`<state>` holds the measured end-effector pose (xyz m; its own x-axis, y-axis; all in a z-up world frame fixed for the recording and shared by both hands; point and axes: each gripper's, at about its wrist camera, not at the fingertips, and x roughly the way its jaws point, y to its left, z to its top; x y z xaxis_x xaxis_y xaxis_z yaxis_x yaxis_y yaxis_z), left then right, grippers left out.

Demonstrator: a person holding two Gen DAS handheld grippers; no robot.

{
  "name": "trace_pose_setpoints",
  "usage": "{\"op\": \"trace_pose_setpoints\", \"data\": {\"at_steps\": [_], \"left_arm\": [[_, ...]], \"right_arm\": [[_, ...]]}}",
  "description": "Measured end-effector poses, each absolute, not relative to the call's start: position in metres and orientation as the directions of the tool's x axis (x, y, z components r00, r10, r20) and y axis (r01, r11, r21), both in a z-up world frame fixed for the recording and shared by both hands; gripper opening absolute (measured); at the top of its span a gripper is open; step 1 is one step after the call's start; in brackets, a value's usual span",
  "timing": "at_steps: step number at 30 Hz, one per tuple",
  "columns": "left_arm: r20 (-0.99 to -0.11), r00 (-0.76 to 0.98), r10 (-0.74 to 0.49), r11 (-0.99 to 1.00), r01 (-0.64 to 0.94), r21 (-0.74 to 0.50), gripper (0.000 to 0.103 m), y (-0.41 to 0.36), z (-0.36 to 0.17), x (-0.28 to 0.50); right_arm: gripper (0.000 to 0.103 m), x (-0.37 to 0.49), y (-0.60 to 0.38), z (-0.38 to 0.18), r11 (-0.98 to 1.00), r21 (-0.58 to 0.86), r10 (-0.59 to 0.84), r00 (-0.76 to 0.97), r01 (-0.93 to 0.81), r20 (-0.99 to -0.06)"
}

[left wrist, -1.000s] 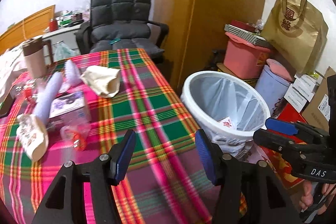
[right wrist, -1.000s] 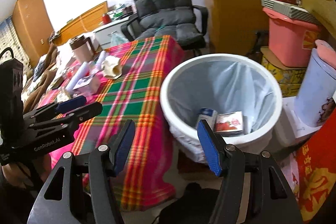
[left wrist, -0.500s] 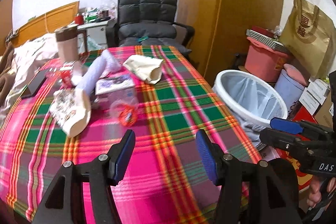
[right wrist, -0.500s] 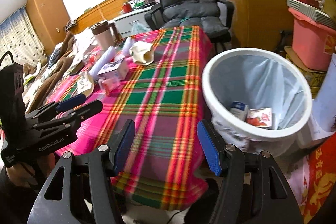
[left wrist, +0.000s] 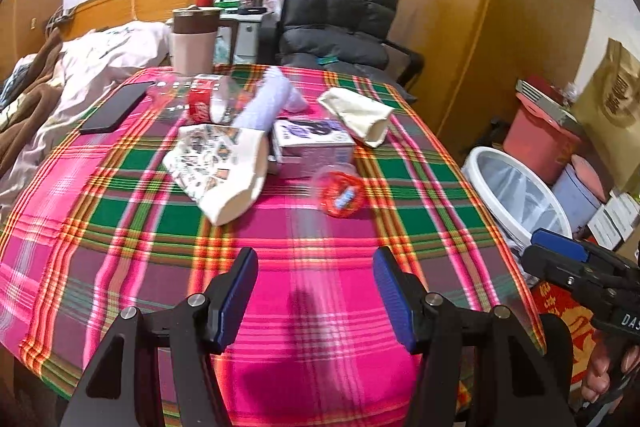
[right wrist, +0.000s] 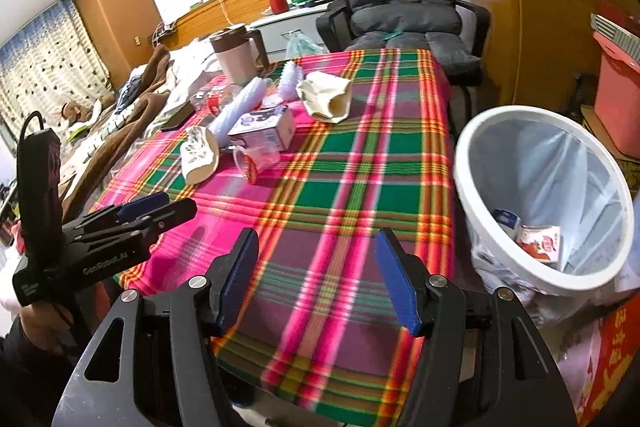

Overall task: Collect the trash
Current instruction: 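Move both open tools back over the table, then grasp the doodle-printed paper bag with the left tool while the right tool grasps the clear plastic cup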

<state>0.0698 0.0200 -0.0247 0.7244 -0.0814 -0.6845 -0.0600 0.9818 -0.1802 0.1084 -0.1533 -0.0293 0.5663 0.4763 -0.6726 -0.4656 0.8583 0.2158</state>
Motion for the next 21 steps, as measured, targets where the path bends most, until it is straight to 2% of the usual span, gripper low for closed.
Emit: {"op": "trace_pose_setpoints", "data": {"at_steps": [6,9,21], "left_arm": [[-0.683,0.729,-0.051,0.976,-0.109,-0.189,0.059,0.043,-0.027,0.079],[-0.684,0.728,-0.039,0.968,-0.142,-0.206,0.052,0.057,-0.029,0.086],[-0.684,0.728,-0.028,0.909,-0.266,-0.320,0.052,0.101,-0.035,0.113]], "right_arm": [[0.062,0.113,-0.146,-0.029,0.852,0.217,0.485,0.559,-0.477,-0.673],[0.062,0.115,-0.145,-0.029,0.852,0.217,0.485,0.559,-0.477,-0.673],[0.062,0.129,-0.131,-0.030,0.846,0.219,0.491,0.548,-0.487,-0.677]]}}
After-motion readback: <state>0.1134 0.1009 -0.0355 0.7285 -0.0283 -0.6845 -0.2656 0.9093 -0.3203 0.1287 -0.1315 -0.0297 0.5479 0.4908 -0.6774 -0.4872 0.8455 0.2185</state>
